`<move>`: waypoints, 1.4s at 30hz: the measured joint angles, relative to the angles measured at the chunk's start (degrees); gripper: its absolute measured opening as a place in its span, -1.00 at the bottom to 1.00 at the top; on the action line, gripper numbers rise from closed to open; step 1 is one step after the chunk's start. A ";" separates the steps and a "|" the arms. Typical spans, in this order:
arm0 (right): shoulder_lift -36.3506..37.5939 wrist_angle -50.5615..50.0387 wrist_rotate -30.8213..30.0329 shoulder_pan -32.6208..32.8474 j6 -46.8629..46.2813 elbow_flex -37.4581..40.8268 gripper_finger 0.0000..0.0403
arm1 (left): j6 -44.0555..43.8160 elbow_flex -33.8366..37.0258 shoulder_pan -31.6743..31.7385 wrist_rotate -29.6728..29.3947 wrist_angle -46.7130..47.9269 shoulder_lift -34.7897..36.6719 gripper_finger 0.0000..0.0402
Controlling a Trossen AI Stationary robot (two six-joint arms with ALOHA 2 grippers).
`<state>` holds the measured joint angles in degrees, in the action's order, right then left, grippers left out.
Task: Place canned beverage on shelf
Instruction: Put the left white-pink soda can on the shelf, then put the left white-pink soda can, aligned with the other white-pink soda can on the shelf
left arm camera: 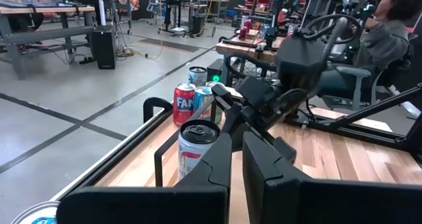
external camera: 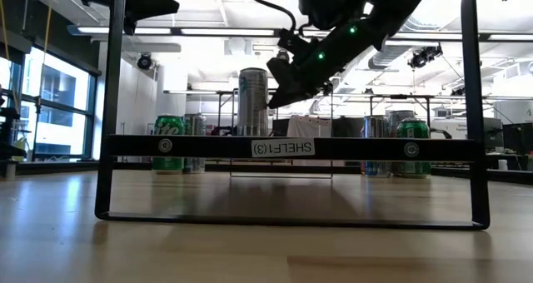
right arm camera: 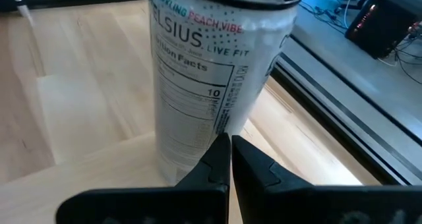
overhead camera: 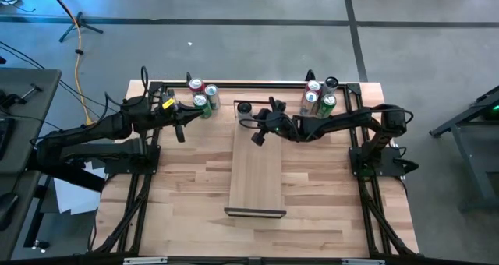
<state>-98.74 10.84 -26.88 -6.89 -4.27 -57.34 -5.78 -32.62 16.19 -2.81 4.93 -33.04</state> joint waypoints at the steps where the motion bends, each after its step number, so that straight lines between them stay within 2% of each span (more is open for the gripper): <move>1: 0.00 0.13 -0.01 -0.22 -0.01 0.00 -1.00 | 0.00 0.00 0.00 0.00 0.00 0.00 -1.00; 18: 1.61 -1.62 1.04 -0.42 1.70 0.07 -1.00 | -0.04 0.00 0.00 0.00 -0.01 0.00 -1.00; 23: 9.30 -13.40 0.92 0.72 1.92 0.04 -1.00 | -0.04 0.00 0.01 -0.27 -0.11 0.55 -1.00; 28: 20.74 -28.40 0.84 0.83 1.65 0.04 -1.00 | 0.80 -0.02 0.04 -2.68 -0.70 0.85 -1.00; 32: 30.19 -35.96 1.02 0.35 -0.02 0.07 -1.00 | 2.40 -0.02 0.02 -2.71 -2.46 0.81 -1.00; 42: 47.38 -38.49 7.68 0.13 -1.74 0.07 -1.00 | 1.67 -0.02 0.02 -1.38 -4.36 0.81 -1.00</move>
<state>-51.36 -27.65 -19.20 -6.76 -6.01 -57.28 -4.11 -32.64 16.21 -4.19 0.57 -32.23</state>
